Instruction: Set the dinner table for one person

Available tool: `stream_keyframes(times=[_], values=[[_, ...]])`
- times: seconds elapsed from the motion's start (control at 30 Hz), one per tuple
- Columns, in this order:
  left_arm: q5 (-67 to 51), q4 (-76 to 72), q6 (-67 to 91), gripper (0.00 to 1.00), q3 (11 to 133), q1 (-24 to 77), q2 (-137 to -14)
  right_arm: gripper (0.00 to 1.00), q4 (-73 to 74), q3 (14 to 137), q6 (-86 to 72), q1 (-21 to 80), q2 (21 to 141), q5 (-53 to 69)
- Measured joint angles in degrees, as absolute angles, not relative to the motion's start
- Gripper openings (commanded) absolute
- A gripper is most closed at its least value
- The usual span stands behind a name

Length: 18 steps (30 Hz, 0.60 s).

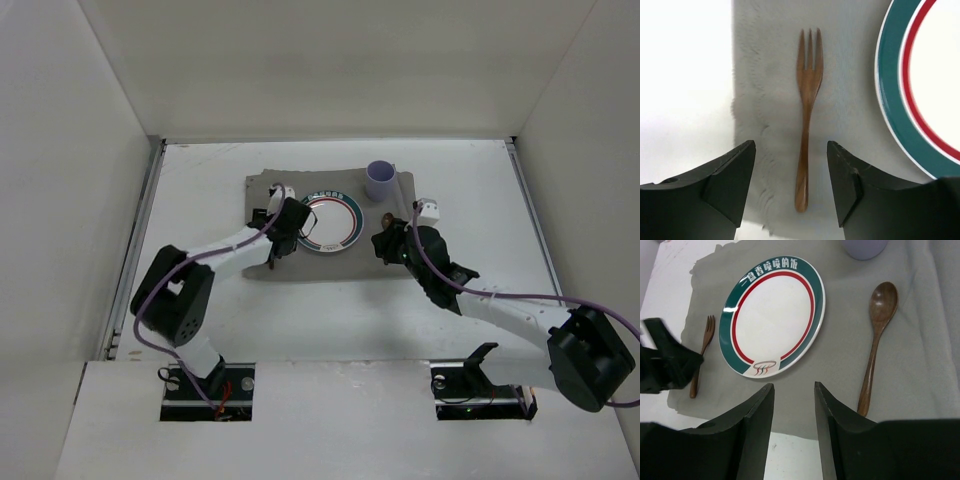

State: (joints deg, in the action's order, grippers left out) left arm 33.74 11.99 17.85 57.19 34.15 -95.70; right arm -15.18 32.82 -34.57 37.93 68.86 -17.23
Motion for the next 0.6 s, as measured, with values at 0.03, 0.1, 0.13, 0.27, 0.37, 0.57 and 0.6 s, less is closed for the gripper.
stream_keyframes(times=[0.03, 0.1, 0.13, 0.27, 0.37, 0.57, 0.6], values=[[34.1, 11.9, 18.4, 0.58, 56.6, 34.3, -93.4, 0.44, -15.2, 32.8, -34.6, 37.9, 68.8, -17.3], [35.0, 11.2, 19.5, 0.58, 55.3, 34.6, -87.9, 0.42, -15.3, 32.8, -34.6, 37.9, 68.7, -17.5], [35.4, 10.1, 20.2, 0.58, 54.4, 34.7, -84.6, 0.4, -15.4, 32.8, -34.6, 37.8, 68.7, -17.5], [36.8, 5.4, 24.0, 0.57, 49.6, 33.9, -71.4, 0.37, -15.5, 32.8, -34.8, 37.8, 68.7, -17.6], [37.6, 3.3, 27.8, 0.57, 44.6, 32.1, -62.8, 0.39, -16.2, 32.1, -35.3, 37.6, 68.5, -17.6], [38.1, 5.6, 36.5, 0.57, 31.5, 24.3, -45.4, 0.49, -18.6, 25.1, -38.0, 33.5, 60.3, -19.5], [38.1, 6.5, 38.0, 0.57, 30.1, 22.7, -43.3, 0.51, -18.7, 23.9, -38.6, 32.5, 58.2, -20.0]])
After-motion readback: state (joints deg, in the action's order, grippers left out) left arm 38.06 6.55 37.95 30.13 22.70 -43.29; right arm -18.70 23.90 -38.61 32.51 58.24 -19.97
